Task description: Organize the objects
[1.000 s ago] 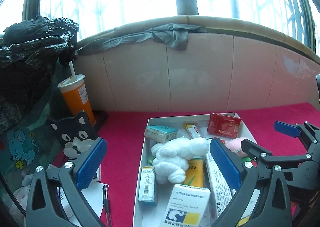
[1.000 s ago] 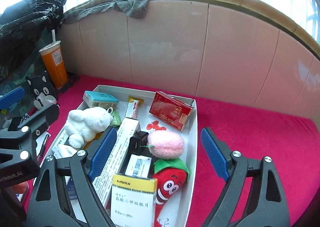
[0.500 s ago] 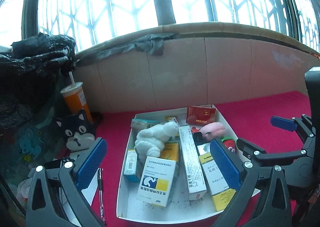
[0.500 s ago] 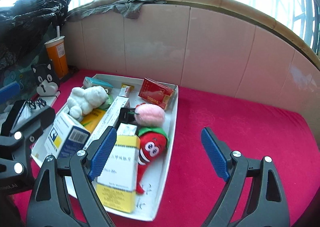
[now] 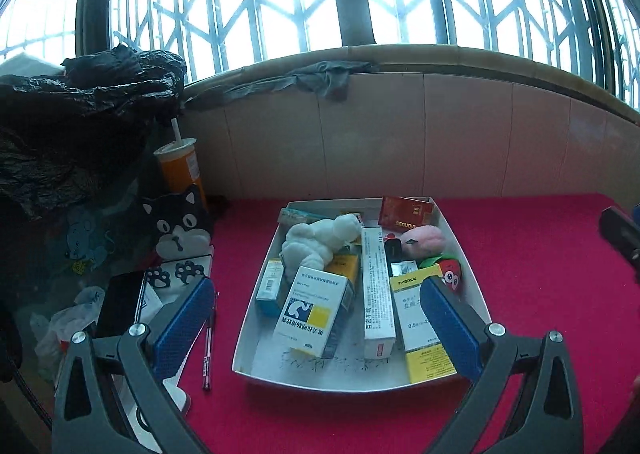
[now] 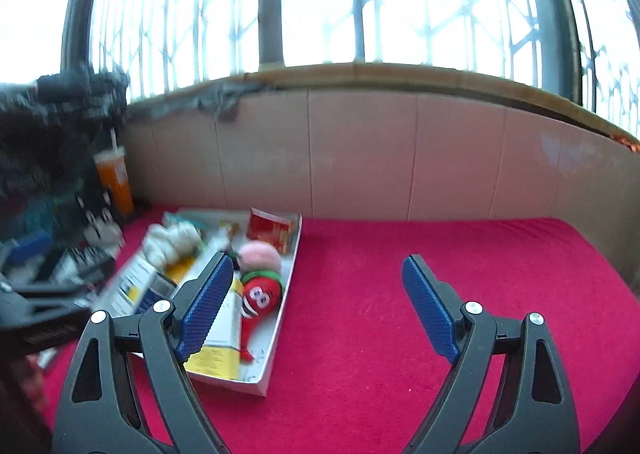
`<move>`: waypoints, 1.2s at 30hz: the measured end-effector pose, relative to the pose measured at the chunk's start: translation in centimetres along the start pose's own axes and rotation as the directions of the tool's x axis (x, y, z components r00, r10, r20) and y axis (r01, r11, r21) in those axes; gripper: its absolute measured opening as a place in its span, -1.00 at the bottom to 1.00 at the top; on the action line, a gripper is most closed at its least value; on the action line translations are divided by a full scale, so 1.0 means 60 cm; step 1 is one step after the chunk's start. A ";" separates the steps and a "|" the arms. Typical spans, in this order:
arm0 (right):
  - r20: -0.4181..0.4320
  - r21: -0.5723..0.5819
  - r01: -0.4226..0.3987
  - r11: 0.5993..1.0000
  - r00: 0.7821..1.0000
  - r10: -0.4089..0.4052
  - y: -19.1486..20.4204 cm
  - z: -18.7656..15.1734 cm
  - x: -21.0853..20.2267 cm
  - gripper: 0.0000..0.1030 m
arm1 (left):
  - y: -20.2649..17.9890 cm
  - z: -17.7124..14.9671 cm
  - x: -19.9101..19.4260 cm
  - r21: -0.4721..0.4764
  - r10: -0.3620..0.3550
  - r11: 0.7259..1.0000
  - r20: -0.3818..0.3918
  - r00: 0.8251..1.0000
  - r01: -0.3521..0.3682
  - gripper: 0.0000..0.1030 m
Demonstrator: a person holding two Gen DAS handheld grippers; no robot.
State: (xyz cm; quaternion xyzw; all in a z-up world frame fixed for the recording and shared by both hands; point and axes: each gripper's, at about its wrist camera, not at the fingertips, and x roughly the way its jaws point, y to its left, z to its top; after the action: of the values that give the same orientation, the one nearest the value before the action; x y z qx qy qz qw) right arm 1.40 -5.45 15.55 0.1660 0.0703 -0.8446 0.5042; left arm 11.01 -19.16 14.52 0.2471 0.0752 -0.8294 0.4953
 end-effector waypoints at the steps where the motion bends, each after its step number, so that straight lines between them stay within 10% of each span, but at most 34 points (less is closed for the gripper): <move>1: 0.026 0.016 -0.002 1.000 1.000 0.002 -0.008 0.001 -0.017 1.00 | 0.000 -0.003 -0.004 -0.004 -0.009 1.000 -0.006 1.000 0.009 1.00; 36: 0.013 0.187 0.103 0.977 0.994 -0.107 -0.125 -0.096 -0.188 0.99 | -0.031 -0.060 -0.071 -0.034 -0.083 0.996 -0.099 0.992 0.080 1.00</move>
State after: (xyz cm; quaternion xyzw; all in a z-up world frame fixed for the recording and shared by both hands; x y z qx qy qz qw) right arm 0.94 9.15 13.75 0.1988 -0.0059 -0.8747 0.4419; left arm 12.29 -13.56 13.25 0.2779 0.1226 -0.8342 0.4602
